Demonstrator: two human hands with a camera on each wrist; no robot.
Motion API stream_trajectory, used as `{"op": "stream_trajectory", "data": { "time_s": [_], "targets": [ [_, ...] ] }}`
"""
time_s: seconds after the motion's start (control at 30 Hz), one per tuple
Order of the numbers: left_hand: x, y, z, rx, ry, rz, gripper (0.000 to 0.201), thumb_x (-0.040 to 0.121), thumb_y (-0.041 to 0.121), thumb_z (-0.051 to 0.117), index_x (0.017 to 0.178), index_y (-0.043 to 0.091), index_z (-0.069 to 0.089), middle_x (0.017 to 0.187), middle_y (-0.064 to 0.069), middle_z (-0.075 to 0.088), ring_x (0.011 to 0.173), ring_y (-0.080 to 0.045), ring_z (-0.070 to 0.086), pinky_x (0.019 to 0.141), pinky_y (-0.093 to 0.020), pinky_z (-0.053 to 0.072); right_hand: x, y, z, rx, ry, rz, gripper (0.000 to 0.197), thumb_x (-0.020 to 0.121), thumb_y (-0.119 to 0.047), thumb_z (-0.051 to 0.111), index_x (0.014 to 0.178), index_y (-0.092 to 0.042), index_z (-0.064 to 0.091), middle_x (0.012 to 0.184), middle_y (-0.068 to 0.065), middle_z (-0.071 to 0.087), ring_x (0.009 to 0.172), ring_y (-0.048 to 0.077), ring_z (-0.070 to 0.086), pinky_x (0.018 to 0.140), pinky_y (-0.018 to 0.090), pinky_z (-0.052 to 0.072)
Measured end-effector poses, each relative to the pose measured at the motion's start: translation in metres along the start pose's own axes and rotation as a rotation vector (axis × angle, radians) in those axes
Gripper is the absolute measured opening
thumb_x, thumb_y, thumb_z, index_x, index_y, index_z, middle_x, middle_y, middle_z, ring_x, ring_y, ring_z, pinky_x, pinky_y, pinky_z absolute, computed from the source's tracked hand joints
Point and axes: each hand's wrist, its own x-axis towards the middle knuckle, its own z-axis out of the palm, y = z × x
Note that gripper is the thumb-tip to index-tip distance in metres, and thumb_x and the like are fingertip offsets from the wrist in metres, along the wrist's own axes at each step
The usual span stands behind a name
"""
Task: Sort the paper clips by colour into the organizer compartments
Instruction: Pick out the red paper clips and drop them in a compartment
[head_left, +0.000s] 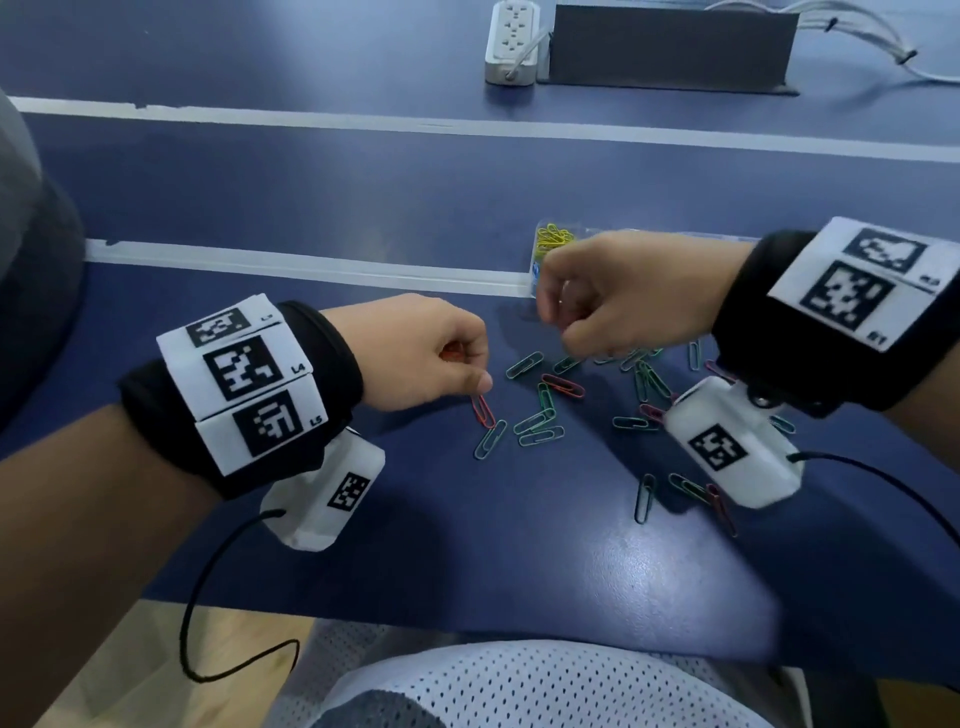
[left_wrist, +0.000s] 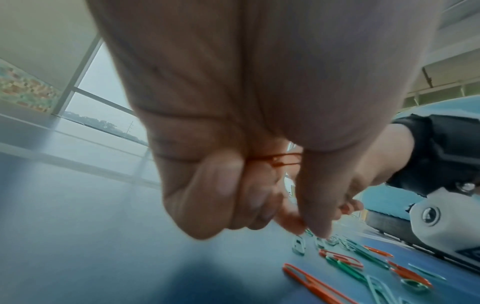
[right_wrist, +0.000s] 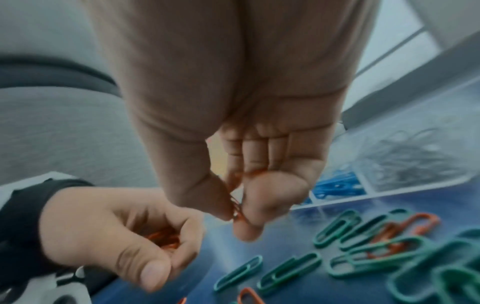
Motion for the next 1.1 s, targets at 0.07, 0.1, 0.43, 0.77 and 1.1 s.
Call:
{"op": "stream_trajectory", "data": {
  "time_s": [0.07,0.1,0.43,0.77,1.1],
  "targets": [
    [0.003,-0.001,0.001,-0.023,-0.017,0.001,0.019,0.093,0.032,0.050,0.074,0.028,0.046,0.068,0.011,0.049,0.064,-0.002,0.044,0.061,-0.015,0.034,-0.004,0.008,-0.002,0.057,-0.057,0.053,0.022,0.079,-0.006,0.048,0.091,-0.021,0.060,0.071,0.002,0.071,0.051,0.013,0.058,0.056,0.022,0.044],
    [0.004,-0.001,0.001,-0.036,-0.023,0.004,0.021,0.093,0.029,0.049,0.073,0.028,0.044,0.070,0.011,0.050,0.065,-0.002,0.044,0.063,-0.016,0.035,-0.005,0.010,-0.002,0.034,-0.063,0.068,0.025,0.081,-0.006,0.044,0.089,-0.023,0.061,0.070,0.001,0.070,0.051,0.012,0.060,0.058,0.022,0.045],
    [0.008,0.008,0.005,0.080,-0.010,0.085,0.022,0.071,0.028,0.076,0.078,0.029,0.055,0.069,0.007,0.049,0.063,-0.006,0.045,0.059,-0.021,0.036,-0.012,-0.008,0.028,-0.355,0.050,-0.038,0.020,0.079,-0.028,0.066,0.094,-0.019,0.075,0.091,0.005,0.072,0.089,0.027,0.065,0.078,0.033,0.055],
    [0.012,0.006,0.009,0.171,0.015,0.109,0.011,0.071,0.022,0.077,0.081,0.020,0.072,0.085,-0.002,0.069,0.077,-0.016,0.058,0.067,-0.021,0.043,-0.016,-0.002,0.019,-0.200,0.040,-0.052,0.024,0.081,-0.021,0.056,0.099,-0.031,0.070,0.060,-0.017,0.050,0.070,0.013,0.051,0.072,0.021,0.041],
    [-0.002,-0.005,-0.005,0.055,0.121,0.087,0.016,0.084,0.014,0.057,0.083,0.029,0.052,0.068,0.009,0.062,0.066,-0.002,0.053,0.064,-0.021,0.041,-0.002,-0.014,0.016,-0.113,0.093,-0.058,0.034,0.085,-0.011,0.045,0.107,-0.030,0.061,0.064,-0.015,0.045,0.073,0.015,0.047,0.073,0.023,0.040]
  ]
}}
